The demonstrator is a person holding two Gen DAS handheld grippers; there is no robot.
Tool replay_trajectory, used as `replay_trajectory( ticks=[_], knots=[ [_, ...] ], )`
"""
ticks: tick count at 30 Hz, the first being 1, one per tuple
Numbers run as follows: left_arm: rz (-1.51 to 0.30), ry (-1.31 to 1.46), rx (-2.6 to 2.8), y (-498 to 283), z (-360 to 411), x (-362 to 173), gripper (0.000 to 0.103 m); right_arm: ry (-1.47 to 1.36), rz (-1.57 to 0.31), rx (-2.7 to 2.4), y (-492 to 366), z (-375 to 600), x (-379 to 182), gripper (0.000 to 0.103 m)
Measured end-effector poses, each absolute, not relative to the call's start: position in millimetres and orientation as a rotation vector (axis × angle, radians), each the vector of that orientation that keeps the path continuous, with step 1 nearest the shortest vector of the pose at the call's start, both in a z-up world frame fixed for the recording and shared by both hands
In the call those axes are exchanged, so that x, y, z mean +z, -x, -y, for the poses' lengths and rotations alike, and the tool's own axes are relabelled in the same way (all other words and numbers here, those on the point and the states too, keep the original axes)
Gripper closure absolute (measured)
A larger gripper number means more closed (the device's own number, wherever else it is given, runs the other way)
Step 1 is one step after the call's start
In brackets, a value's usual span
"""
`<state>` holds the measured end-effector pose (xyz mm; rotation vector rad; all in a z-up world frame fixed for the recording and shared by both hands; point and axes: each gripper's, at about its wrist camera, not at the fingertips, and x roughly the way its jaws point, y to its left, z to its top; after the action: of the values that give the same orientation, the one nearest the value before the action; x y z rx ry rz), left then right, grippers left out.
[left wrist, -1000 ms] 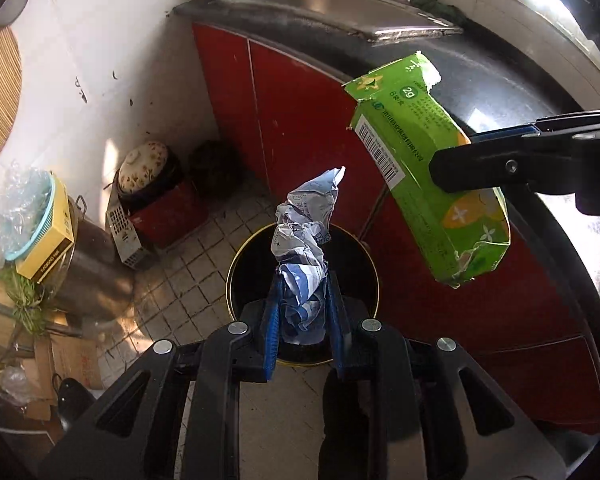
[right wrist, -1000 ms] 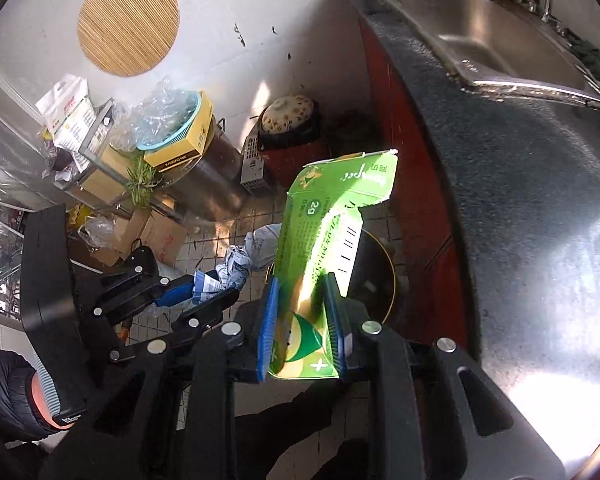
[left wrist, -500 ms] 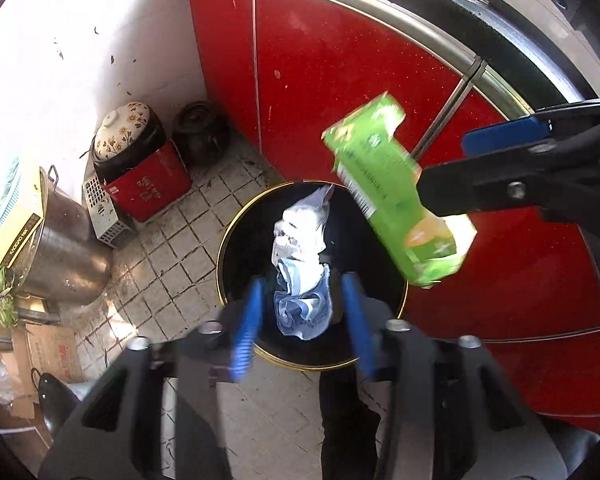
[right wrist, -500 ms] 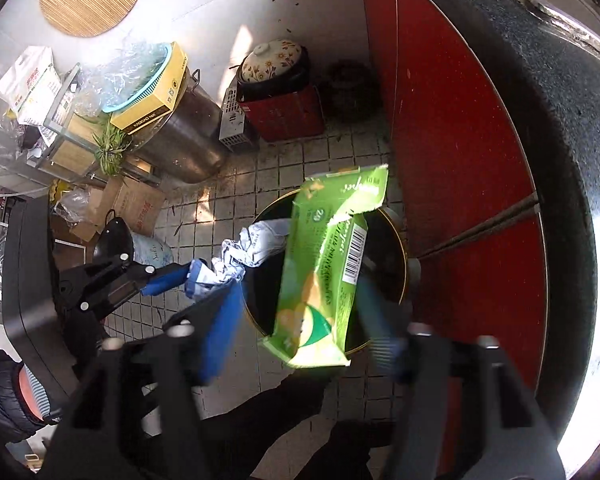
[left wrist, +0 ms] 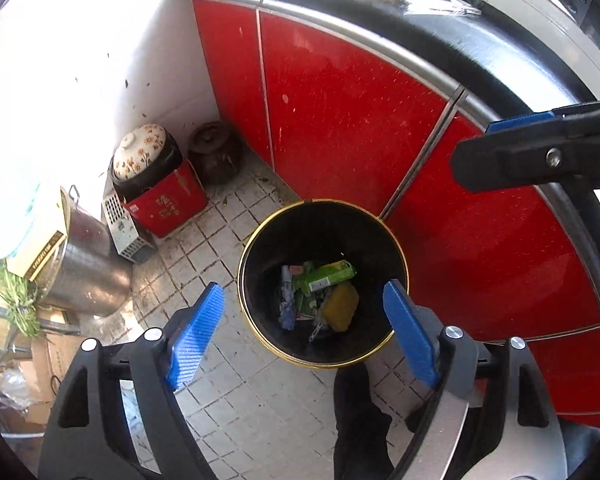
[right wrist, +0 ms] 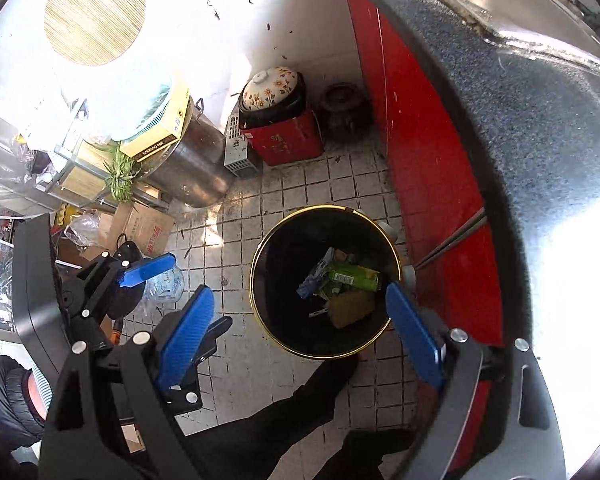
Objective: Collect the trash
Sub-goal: 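Open both grippers over the bin and return over the counter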
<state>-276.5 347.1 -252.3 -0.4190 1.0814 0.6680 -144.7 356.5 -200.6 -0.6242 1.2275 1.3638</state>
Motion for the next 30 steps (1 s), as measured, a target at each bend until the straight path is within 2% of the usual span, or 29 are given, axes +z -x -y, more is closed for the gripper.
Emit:
replay_trajectory(
  ticks=[4, 9, 15, 24, 30],
  knots=[
    [-1.048, 0.301, 0.645, 262.4, -327.5, -211.6, 0.01, 0.524, -1.155, 1.326, 126.0, -323.7, -148.0, 0.015],
    [-0.993, 0.15, 0.533, 216.8, -284.9, -155.5, 0.007, 0.416, -1.038, 1.159, 80.3, -245.1, -83.0, 0.012],
    [-0.91, -0.012, 0.232, 127.6, -195.4, -102.8, 0.007, 0.269, -0.942, 0.833, 4.6, -104.7, -31.1, 0.012],
    [-0.82, -0.198, -0.171, 23.2, -32.9, -67.0, 0.007, 0.068, -0.894, 0.411, -49.3, 115.8, -3.4, 0.012],
    [-0.831, -0.229, -0.273, -8.5, 27.5, -67.1, 0.007, -0.02, -0.888, 0.274, -51.0, 198.7, -8.9, 0.012]
  ],
)
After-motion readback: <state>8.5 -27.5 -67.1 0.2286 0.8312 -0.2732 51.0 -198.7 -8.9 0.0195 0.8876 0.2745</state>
